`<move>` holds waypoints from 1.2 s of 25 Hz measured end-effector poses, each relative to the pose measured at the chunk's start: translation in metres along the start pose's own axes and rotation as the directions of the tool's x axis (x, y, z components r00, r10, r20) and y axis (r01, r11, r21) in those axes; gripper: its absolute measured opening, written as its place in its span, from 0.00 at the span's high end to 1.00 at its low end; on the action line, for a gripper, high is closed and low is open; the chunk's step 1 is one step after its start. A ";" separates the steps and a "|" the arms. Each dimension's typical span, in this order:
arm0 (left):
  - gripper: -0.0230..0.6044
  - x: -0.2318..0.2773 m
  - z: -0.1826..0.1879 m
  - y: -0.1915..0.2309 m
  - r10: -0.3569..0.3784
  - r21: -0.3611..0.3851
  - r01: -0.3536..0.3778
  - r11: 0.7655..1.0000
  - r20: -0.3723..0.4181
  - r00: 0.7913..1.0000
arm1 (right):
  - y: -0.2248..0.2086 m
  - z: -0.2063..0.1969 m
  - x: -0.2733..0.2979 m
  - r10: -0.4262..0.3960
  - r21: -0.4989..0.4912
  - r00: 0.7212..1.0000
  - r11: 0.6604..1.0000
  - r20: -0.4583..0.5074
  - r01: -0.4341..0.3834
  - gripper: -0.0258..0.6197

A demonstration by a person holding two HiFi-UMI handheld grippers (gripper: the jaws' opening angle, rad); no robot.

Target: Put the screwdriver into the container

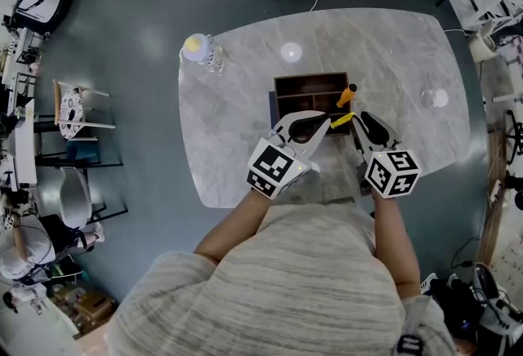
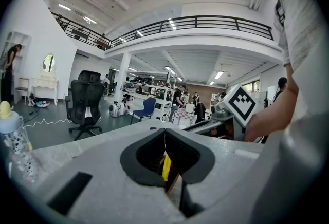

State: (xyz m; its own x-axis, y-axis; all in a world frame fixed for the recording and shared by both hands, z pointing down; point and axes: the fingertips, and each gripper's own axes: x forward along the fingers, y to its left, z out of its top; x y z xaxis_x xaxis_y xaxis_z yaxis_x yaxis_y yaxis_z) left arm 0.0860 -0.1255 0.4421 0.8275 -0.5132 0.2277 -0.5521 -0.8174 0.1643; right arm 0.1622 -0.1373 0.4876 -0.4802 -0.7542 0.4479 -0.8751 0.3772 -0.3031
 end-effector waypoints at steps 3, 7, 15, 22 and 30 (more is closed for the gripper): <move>0.94 -0.001 0.000 -0.001 -0.001 -0.003 0.001 1.000 0.001 1.000 | 0.011 0.006 -0.007 0.019 -0.012 1.000 1.000 0.014 -0.019 0.84; 0.94 -0.001 0.002 -0.003 -0.005 -0.012 0.006 1.000 0.008 1.000 | 0.017 0.012 -0.018 0.026 -0.023 0.999 0.999 0.025 -0.026 0.84; 0.94 -0.006 0.000 -0.009 -0.025 -0.031 0.026 0.999 0.012 1.000 | 0.035 0.011 -0.031 0.070 -0.062 0.997 0.996 0.021 -0.068 0.85; 0.94 -0.011 -0.005 -0.019 -0.052 -0.049 0.052 0.997 0.010 0.999 | 0.054 0.005 -0.036 0.118 -0.091 0.993 0.989 -0.015 -0.119 0.89; 0.94 -0.030 -0.022 -0.024 -0.093 -0.123 0.093 0.988 0.004 0.996 | 0.072 -0.008 -0.040 0.166 -0.105 0.984 0.979 -0.067 -0.172 0.94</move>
State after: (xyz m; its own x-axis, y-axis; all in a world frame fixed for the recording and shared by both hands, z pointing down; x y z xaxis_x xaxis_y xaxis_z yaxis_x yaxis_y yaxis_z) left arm 0.0718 -0.0848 0.4528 0.8758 -0.4359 0.2071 -0.4811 -0.8234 0.3011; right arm 0.1181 -0.0756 0.4540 -0.6218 -0.6432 0.4468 -0.7805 0.5559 -0.2860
